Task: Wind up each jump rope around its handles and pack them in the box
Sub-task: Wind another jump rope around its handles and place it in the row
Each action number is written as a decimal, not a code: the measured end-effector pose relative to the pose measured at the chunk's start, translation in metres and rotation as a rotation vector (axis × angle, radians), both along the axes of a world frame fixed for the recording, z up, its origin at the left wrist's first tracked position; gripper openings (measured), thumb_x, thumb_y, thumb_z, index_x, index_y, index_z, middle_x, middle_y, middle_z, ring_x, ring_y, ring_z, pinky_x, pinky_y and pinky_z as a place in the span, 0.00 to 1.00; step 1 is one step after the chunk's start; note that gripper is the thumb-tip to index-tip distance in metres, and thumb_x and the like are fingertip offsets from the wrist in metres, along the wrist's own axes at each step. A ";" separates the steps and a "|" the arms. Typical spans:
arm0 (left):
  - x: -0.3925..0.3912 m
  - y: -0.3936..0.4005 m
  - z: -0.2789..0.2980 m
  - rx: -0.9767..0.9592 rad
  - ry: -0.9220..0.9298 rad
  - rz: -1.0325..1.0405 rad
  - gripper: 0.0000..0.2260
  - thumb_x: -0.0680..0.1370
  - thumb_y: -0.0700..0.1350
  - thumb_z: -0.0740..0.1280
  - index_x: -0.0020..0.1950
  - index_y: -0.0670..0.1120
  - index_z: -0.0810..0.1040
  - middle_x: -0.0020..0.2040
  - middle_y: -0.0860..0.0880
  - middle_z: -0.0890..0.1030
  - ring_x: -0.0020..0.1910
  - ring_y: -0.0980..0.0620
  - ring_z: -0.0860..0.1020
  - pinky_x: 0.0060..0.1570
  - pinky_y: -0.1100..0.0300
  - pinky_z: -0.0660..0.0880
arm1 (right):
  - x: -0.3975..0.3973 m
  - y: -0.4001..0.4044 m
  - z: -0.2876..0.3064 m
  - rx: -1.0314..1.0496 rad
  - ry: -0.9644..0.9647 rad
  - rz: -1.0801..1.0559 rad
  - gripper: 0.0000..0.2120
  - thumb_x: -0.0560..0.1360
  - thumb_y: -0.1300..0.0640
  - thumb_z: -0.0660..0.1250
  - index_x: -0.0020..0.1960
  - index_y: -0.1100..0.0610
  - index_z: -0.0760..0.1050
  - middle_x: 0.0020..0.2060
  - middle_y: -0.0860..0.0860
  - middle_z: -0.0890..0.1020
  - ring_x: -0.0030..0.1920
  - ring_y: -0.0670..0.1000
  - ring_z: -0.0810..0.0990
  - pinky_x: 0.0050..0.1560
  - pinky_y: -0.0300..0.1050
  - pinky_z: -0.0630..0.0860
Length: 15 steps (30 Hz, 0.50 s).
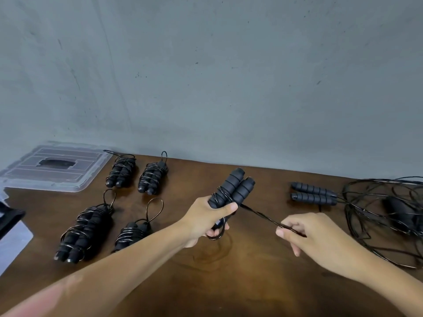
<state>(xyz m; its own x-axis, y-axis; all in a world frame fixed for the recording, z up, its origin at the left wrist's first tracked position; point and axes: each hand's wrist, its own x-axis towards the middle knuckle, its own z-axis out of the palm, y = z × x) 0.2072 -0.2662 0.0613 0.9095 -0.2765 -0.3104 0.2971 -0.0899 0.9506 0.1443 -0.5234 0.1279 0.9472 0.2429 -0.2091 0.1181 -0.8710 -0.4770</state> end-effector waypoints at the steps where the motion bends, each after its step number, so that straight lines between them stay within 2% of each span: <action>1: 0.002 -0.001 -0.002 0.017 -0.003 0.027 0.13 0.79 0.51 0.75 0.54 0.44 0.78 0.33 0.44 0.80 0.26 0.48 0.70 0.24 0.63 0.64 | -0.002 -0.001 0.006 -0.018 -0.017 -0.041 0.17 0.82 0.44 0.64 0.37 0.48 0.79 0.33 0.41 0.85 0.45 0.30 0.79 0.60 0.34 0.65; 3: 0.008 0.000 -0.006 0.083 -0.042 0.060 0.13 0.78 0.51 0.76 0.53 0.44 0.78 0.31 0.44 0.80 0.27 0.46 0.71 0.25 0.62 0.67 | -0.003 -0.002 0.019 -0.055 -0.063 -0.098 0.17 0.81 0.44 0.65 0.34 0.46 0.78 0.34 0.40 0.85 0.46 0.28 0.77 0.62 0.37 0.63; 4: 0.010 0.001 -0.008 0.132 -0.076 0.054 0.13 0.77 0.51 0.77 0.52 0.44 0.78 0.32 0.44 0.80 0.26 0.47 0.71 0.26 0.61 0.69 | -0.005 -0.001 0.027 -0.073 -0.087 -0.098 0.15 0.81 0.44 0.64 0.36 0.44 0.78 0.33 0.39 0.84 0.44 0.30 0.79 0.61 0.35 0.65; 6: 0.013 -0.001 -0.010 0.262 -0.152 0.017 0.15 0.75 0.53 0.78 0.51 0.45 0.78 0.32 0.46 0.80 0.27 0.48 0.72 0.31 0.57 0.73 | -0.010 0.005 0.044 -0.122 -0.152 -0.067 0.11 0.82 0.42 0.61 0.44 0.40 0.78 0.32 0.37 0.82 0.39 0.33 0.80 0.51 0.32 0.72; 8: 0.015 -0.007 -0.009 0.422 -0.234 -0.028 0.15 0.74 0.57 0.78 0.50 0.48 0.79 0.35 0.50 0.82 0.30 0.51 0.76 0.38 0.55 0.77 | -0.012 0.011 0.057 -0.213 -0.214 -0.009 0.11 0.83 0.41 0.57 0.48 0.40 0.77 0.33 0.39 0.81 0.39 0.37 0.79 0.43 0.37 0.75; 11: 0.014 -0.021 -0.001 0.648 -0.347 -0.145 0.15 0.74 0.61 0.76 0.48 0.54 0.77 0.42 0.53 0.83 0.38 0.54 0.80 0.39 0.61 0.74 | -0.004 0.019 0.070 -0.356 -0.322 0.076 0.13 0.85 0.42 0.53 0.50 0.42 0.74 0.35 0.42 0.78 0.39 0.43 0.77 0.44 0.42 0.75; 15: 0.007 -0.032 0.009 0.819 -0.480 -0.247 0.20 0.74 0.65 0.74 0.45 0.54 0.70 0.42 0.51 0.80 0.39 0.50 0.78 0.37 0.58 0.71 | 0.020 0.022 0.083 -0.441 -0.469 0.142 0.11 0.84 0.42 0.54 0.50 0.43 0.73 0.39 0.40 0.77 0.42 0.44 0.76 0.44 0.42 0.72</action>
